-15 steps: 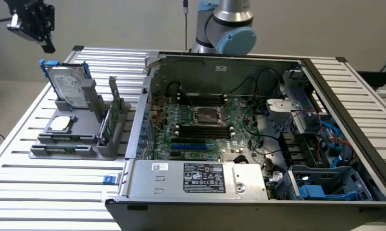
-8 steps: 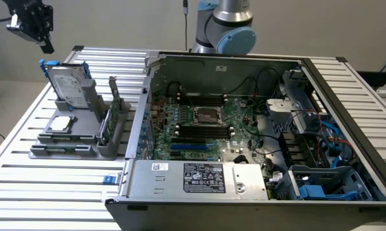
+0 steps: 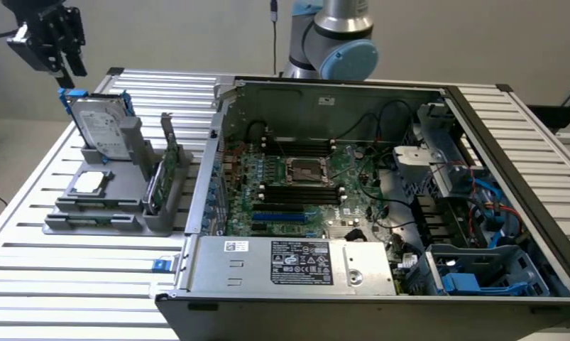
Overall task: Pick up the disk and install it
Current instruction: 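Pick up the disk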
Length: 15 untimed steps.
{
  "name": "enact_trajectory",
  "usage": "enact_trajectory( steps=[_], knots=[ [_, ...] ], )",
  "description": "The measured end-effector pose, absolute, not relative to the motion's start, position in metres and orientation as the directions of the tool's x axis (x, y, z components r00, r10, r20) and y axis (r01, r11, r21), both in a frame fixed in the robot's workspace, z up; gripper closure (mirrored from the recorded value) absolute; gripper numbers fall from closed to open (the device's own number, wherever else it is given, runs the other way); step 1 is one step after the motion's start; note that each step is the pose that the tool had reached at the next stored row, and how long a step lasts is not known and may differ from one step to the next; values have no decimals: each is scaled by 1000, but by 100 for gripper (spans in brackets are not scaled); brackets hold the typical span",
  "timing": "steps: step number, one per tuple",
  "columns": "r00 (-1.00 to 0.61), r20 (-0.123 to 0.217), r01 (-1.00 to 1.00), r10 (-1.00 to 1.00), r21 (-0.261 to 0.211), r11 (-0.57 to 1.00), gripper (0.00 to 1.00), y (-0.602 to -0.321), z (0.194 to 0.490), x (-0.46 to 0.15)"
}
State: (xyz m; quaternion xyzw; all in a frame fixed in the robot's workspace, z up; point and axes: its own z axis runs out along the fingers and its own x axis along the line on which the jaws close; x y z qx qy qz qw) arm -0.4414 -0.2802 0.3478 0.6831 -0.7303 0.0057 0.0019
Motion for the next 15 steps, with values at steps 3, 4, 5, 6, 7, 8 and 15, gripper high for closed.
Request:
enact_trajectory(
  steps=[3, 4, 5, 6, 7, 8, 15],
  knots=[
    [-65, 11, -998, -998, -6, 65, 46, -280, 342, -441],
    [-64, 12, -998, -998, -6, 64, 46, -280, 341, -441],
    [-63, 12, -998, -998, -6, 63, 46, -280, 339, -442],
    [-62, 13, -998, -998, -6, 62, 46, -280, 337, -442],
    [-61, 13, -998, -998, -6, 61, 46, -280, 335, -442],
    [-60, 14, -998, -998, -6, 60, 46, -281, 334, -442],
    [-51, 14, -999, -999, -6, 51, 46, -283, 321, -442]
  ],
)
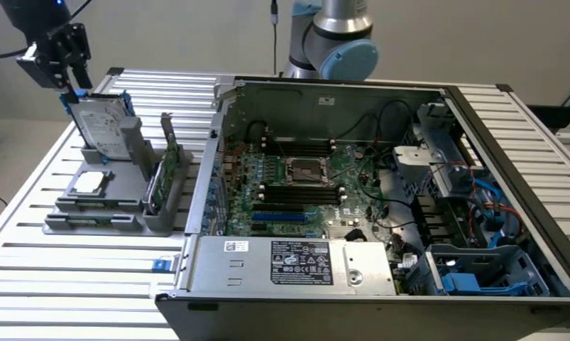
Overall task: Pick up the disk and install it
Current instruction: 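Pick up the disk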
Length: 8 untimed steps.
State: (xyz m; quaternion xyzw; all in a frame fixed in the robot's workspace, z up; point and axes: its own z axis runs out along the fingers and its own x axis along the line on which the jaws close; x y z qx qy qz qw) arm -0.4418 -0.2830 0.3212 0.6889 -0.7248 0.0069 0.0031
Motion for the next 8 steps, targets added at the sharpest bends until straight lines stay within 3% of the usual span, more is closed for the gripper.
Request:
enact_trajectory(
  steps=[8],
  knots=[
    [-32, 14, -999, -999, -3, 32, 46, -285, 307, -442]
  ],
)
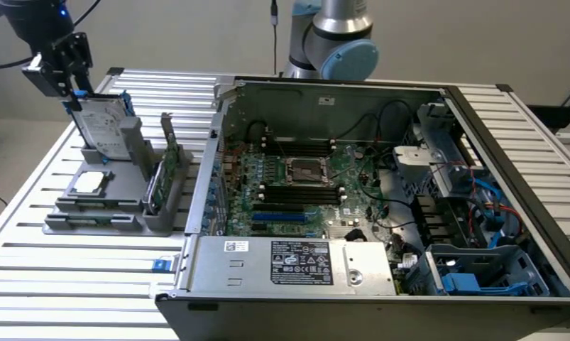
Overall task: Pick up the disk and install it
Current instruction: 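Pick up the disk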
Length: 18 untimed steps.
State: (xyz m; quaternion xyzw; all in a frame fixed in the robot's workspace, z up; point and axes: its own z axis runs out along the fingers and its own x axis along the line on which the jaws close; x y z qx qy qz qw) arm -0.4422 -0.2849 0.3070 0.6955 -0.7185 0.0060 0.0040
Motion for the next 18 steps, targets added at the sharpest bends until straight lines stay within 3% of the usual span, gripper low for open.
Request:
enact_trajectory(
  steps=[18],
  knots=[
    [-10, 14, -1000, -1000, 12, 10, 46, -285, 286, -442]
  ],
)
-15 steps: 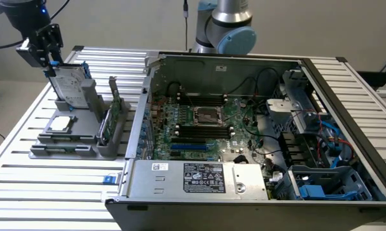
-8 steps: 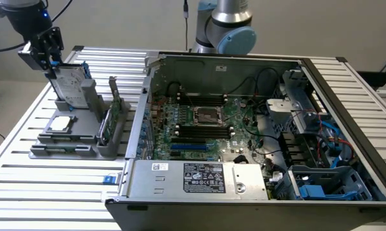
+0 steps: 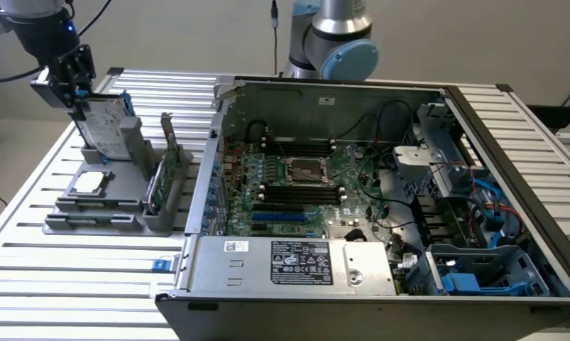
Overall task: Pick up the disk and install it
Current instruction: 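Pick up the disk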
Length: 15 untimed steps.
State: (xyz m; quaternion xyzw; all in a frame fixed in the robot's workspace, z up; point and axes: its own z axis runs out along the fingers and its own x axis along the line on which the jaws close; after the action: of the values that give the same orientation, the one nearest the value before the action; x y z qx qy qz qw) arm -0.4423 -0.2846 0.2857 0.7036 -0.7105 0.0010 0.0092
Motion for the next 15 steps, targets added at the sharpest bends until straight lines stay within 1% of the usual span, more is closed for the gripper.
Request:
enact_trajectory(
  steps=[15],
  knots=[
    [-7, 15, -1000, -1000, 11, 7, 46, -282, 282, -443]
  ],
)
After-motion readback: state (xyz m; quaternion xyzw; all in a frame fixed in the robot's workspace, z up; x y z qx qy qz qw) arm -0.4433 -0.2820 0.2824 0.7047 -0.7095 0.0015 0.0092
